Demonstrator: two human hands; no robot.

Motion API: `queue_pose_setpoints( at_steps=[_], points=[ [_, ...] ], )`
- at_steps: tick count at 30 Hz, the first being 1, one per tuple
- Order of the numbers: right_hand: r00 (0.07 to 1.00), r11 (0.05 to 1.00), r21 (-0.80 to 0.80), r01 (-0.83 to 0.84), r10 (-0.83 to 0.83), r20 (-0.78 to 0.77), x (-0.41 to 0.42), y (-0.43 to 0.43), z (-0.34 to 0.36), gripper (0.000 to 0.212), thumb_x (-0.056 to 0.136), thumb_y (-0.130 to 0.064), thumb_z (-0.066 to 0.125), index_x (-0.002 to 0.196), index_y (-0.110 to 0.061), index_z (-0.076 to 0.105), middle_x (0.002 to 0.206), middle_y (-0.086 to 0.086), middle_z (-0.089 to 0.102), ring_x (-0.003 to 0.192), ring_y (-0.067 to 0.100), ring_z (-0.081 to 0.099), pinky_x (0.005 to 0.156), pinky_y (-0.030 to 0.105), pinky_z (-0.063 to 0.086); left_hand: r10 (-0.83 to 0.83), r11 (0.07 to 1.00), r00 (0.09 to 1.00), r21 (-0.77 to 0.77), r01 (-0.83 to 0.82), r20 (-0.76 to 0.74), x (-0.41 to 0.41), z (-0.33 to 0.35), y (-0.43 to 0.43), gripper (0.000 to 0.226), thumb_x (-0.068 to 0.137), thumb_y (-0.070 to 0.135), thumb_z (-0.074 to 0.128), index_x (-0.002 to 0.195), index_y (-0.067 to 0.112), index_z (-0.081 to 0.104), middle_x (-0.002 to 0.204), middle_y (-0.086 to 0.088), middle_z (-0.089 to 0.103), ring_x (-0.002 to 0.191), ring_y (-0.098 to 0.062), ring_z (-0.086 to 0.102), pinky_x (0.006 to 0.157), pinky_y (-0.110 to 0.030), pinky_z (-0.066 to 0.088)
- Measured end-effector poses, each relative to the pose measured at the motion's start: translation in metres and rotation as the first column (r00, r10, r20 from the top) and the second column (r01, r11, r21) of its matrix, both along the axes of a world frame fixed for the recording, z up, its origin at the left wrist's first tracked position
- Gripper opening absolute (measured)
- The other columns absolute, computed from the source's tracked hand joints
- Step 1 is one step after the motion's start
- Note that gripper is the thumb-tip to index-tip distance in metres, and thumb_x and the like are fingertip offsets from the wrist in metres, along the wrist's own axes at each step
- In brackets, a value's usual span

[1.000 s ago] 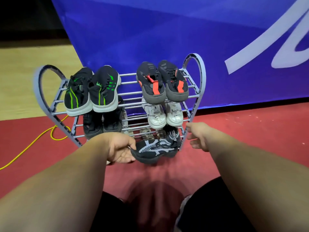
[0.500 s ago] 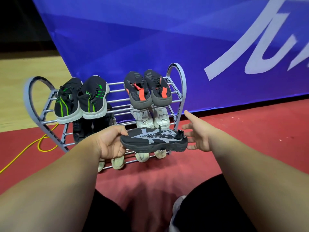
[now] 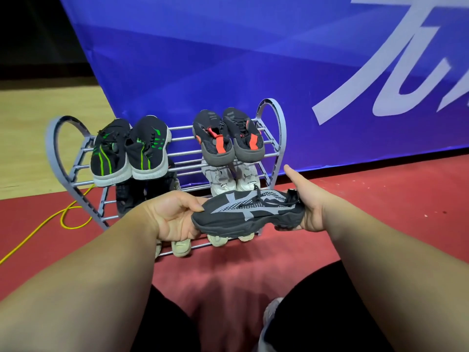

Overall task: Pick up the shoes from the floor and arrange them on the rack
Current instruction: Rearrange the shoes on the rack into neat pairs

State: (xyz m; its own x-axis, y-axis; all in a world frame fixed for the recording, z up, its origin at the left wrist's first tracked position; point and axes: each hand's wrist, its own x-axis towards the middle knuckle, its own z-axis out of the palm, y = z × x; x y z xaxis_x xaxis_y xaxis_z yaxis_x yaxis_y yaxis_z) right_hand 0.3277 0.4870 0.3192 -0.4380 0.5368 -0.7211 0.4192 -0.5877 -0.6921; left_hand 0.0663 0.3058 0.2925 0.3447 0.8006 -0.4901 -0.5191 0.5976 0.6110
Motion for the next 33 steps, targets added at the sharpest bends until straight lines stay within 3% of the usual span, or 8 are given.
queue_pose_setpoints(
  at_steps=[5, 8, 11, 18, 22, 26, 29, 33],
  points=[
    [1.000, 1.000, 0.013, 0.013, -0.013, -0.002, -0.001, -0.010, 0.009, 0.076, 0.077, -0.085, 0.057, 0.102, -0.015, 0.073, 0.098, 0.014, 0.078, 0.079, 0.032, 0.076, 0.074, 0.045, 0.062, 0.211, 0.977, 0.977, 0.029, -0.210, -0.029, 0.005, 0.015, 0.002, 0.048, 0.050, 0.015, 0.079, 0.097, 0.006, 0.079, 0.075, -0.008, 0.074, 0.052, -0.017, 0.063, 0.048, -0.020, 0.044],
    [1.000, 0.999, 0.038, -0.011, 0.011, 0.016, 0.006, -0.014, 0.015, 0.063, 0.082, -0.079, 0.057, 0.101, -0.020, 0.071, 0.089, 0.006, 0.078, 0.069, 0.022, 0.076, 0.062, 0.033, 0.061, 0.396, 0.914, 0.913, -0.056, -0.403, -0.102, 0.007, 0.018, 0.009, 0.024, 0.074, 0.021, 0.055, 0.077, 0.008, 0.075, 0.061, -0.001, 0.063, 0.041, -0.011, 0.044, 0.046, -0.019, 0.029],
    [0.998, 0.998, 0.040, -0.044, 0.042, 0.054, 0.013, -0.018, 0.009, 0.050, 0.089, -0.067, 0.059, 0.096, -0.019, 0.070, 0.075, 0.002, 0.075, 0.055, 0.018, 0.070, 0.053, 0.026, 0.058, 0.375, 0.883, 0.895, -0.201, -0.424, -0.242, 0.001, 0.001, 0.019, 0.016, 0.073, 0.026, 0.060, 0.064, 0.014, 0.066, 0.053, 0.003, 0.054, 0.040, -0.010, 0.040, 0.047, -0.016, 0.030],
    [0.968, 0.992, -0.057, -0.112, 0.122, 0.220, 0.030, -0.010, -0.049, 0.027, 0.090, -0.037, 0.059, 0.077, -0.015, 0.069, 0.068, 0.005, 0.070, 0.055, 0.018, 0.063, 0.050, 0.021, 0.044, -0.032, 0.843, 0.835, -0.464, -0.273, -0.549, 0.016, -0.042, 0.041, 0.027, 0.096, 0.027, 0.056, 0.075, 0.012, 0.060, 0.054, -0.002, 0.061, 0.038, -0.012, 0.056, 0.044, -0.016, 0.047],
    [0.934, 0.991, -0.105, -0.081, 0.113, 0.340, 0.026, 0.012, -0.079, 0.031, 0.090, -0.030, 0.048, 0.070, -0.013, 0.063, 0.059, 0.005, 0.066, 0.058, 0.019, 0.060, 0.054, 0.021, 0.035, -0.090, 0.831, 0.795, -0.485, -0.272, -0.600, 0.030, -0.083, 0.066, 0.017, 0.097, 0.019, 0.051, 0.091, 0.008, 0.063, 0.082, -0.009, 0.069, 0.066, -0.021, 0.067, 0.055, -0.031, 0.058],
    [0.935, 0.997, -0.082, 0.013, 0.017, 0.355, 0.019, 0.031, -0.103, 0.028, 0.089, -0.024, 0.047, 0.066, -0.013, 0.058, 0.047, 0.003, 0.060, 0.041, 0.017, 0.054, 0.051, 0.020, 0.033, -0.046, 0.831, 0.769, -0.452, -0.325, -0.637, 0.044, -0.117, 0.092, 0.028, 0.095, 0.022, 0.049, 0.110, 0.007, 0.067, 0.106, -0.014, 0.074, 0.090, -0.027, 0.073, 0.081, -0.038, 0.060],
    [0.932, 0.997, -0.072, 0.032, -0.004, 0.362, 0.010, 0.045, -0.117, 0.026, 0.092, -0.026, 0.044, 0.076, -0.013, 0.059, 0.048, 0.004, 0.062, 0.034, 0.018, 0.056, 0.040, 0.012, 0.036, 0.122, 0.783, 0.765, -0.412, -0.466, -0.632, 0.049, -0.132, 0.111, 0.029, 0.098, 0.025, 0.047, 0.114, 0.008, 0.063, 0.111, -0.016, 0.071, 0.095, -0.030, 0.073, 0.066, -0.038, 0.061],
    [0.950, 0.989, -0.054, 0.135, -0.114, 0.291, -0.002, 0.063, -0.132, 0.025, 0.093, -0.026, 0.043, 0.090, -0.013, 0.063, 0.058, 0.008, 0.065, 0.037, 0.019, 0.058, 0.034, 0.015, 0.036, 0.348, 0.645, 0.708, -0.390, -0.657, -0.615, 0.048, -0.152, 0.130, 0.029, 0.105, 0.027, 0.033, 0.109, 0.008, 0.055, 0.096, -0.016, 0.067, 0.082, -0.033, 0.069, 0.062, -0.041, 0.058]
  ],
)
